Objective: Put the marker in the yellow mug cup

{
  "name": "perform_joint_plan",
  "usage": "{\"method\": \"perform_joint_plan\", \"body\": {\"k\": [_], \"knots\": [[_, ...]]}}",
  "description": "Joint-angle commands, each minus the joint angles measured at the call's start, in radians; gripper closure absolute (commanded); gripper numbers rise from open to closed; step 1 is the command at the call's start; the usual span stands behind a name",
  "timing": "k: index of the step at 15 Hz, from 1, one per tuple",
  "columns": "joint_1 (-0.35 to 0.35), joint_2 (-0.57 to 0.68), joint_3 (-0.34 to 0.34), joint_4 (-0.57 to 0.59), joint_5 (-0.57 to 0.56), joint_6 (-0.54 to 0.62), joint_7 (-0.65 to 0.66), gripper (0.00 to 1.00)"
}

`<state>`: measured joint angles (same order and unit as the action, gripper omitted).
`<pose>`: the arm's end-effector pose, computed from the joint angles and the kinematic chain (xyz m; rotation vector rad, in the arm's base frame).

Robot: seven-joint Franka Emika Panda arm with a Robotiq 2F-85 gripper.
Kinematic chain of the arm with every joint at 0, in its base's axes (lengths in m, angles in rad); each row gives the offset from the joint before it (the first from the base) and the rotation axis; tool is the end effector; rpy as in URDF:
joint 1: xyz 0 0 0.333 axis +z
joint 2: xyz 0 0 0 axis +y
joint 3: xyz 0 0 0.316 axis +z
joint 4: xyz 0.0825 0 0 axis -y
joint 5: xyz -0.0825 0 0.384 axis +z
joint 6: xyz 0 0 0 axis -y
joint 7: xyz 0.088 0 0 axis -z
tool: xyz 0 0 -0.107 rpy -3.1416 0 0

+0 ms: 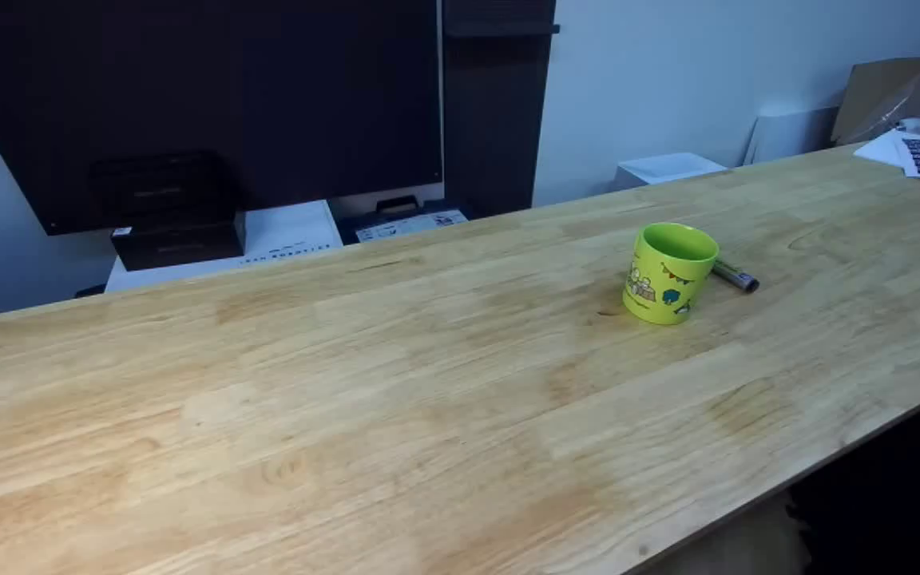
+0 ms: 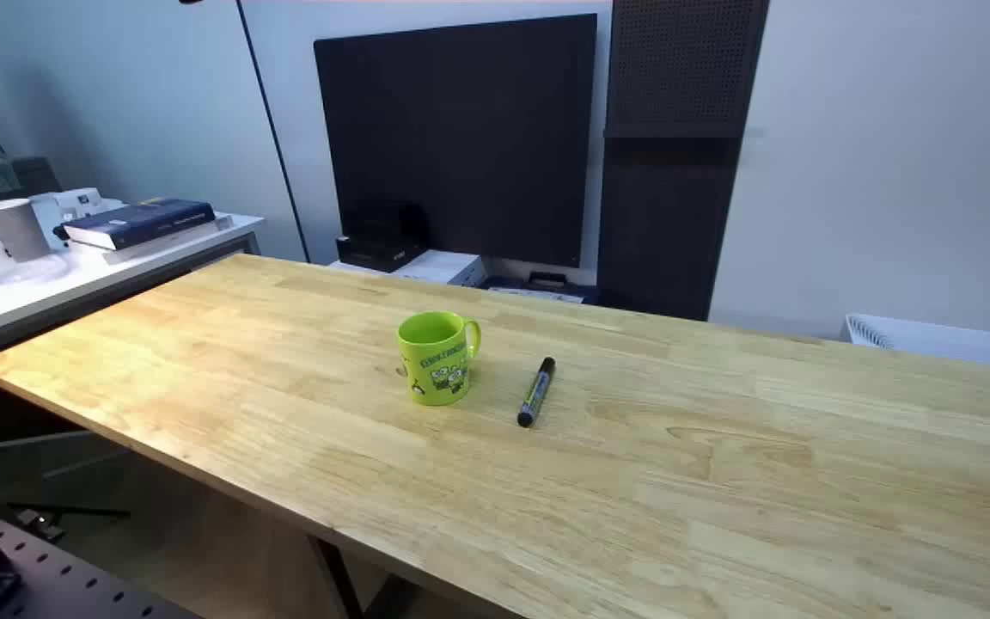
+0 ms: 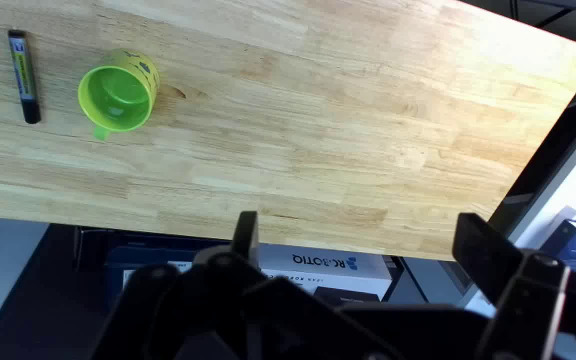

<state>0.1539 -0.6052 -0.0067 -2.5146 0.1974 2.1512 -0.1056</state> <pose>0.3836 0.0648 0.5080 -2.9250 -0.2420 -0.3502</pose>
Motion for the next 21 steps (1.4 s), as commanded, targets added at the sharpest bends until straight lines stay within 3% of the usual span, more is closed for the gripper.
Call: {"method": "perform_joint_plan", "body": {"k": [1, 12, 17, 21], "knots": [[-0.008, 0.0, 0.007, 0.002, 0.005, -0.003, -0.004, 0.0], [-0.008, 0.0, 0.007, 0.002, 0.005, -0.003, -0.004, 0.0], [-0.149, 0.073, -0.013, -0.042, -0.145, 0.201, 0.024, 0.0], [-0.312, 0.203, -0.094, -0.073, -0.272, 0.344, 0.039, 0.0]]}}
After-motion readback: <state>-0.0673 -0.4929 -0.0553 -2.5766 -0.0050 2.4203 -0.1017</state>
